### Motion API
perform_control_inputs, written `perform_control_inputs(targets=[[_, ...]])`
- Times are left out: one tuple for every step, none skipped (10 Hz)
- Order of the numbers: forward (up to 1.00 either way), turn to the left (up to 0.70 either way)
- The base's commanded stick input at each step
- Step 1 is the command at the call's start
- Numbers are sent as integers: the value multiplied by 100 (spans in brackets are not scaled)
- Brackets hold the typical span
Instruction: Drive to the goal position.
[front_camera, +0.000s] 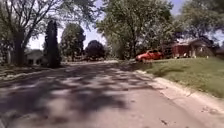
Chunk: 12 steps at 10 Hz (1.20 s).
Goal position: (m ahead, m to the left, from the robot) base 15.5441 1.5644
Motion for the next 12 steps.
perform_control_inputs(targets=[[50, 0], [50, 0], [50, 0], [50, 0], [50, 0], [50, 0], [50, 0], [50, 0], [50, 0], [50, 0], [50, 0], [50, 0]])
